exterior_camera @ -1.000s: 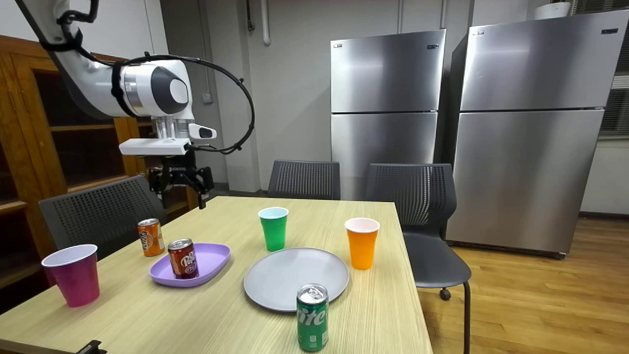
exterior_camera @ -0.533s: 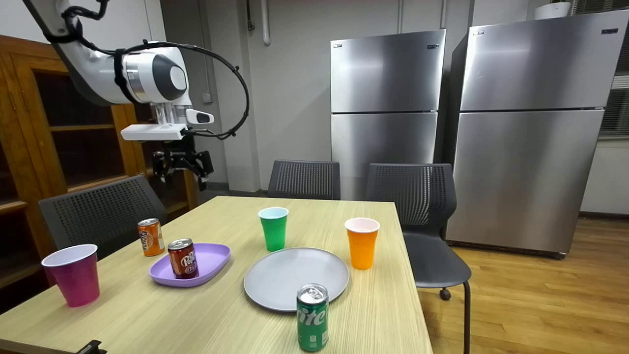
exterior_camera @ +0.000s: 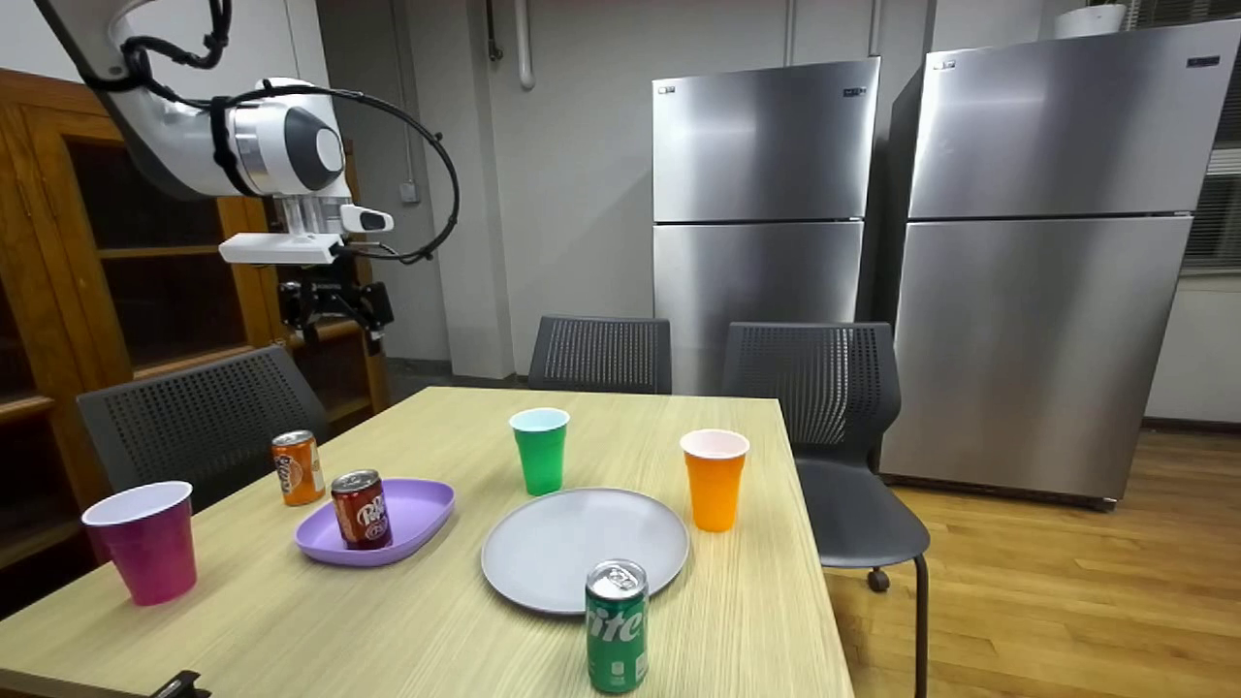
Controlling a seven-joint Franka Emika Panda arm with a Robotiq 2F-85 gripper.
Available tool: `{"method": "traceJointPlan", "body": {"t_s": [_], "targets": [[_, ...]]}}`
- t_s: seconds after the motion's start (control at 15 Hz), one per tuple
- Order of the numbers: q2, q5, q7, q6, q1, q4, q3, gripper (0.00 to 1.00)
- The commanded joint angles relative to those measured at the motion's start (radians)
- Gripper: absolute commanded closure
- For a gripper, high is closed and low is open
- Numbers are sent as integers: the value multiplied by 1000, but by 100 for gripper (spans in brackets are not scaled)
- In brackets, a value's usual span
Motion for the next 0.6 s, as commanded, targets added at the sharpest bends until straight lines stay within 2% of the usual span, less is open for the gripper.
{"method": "traceJointPlan", "body": {"t_s": [0.0, 0.53], "targets": [[84, -21, 37, -59, 46, 132, 8, 0], [212, -15, 103, -70, 138, 256, -4, 0]]}}
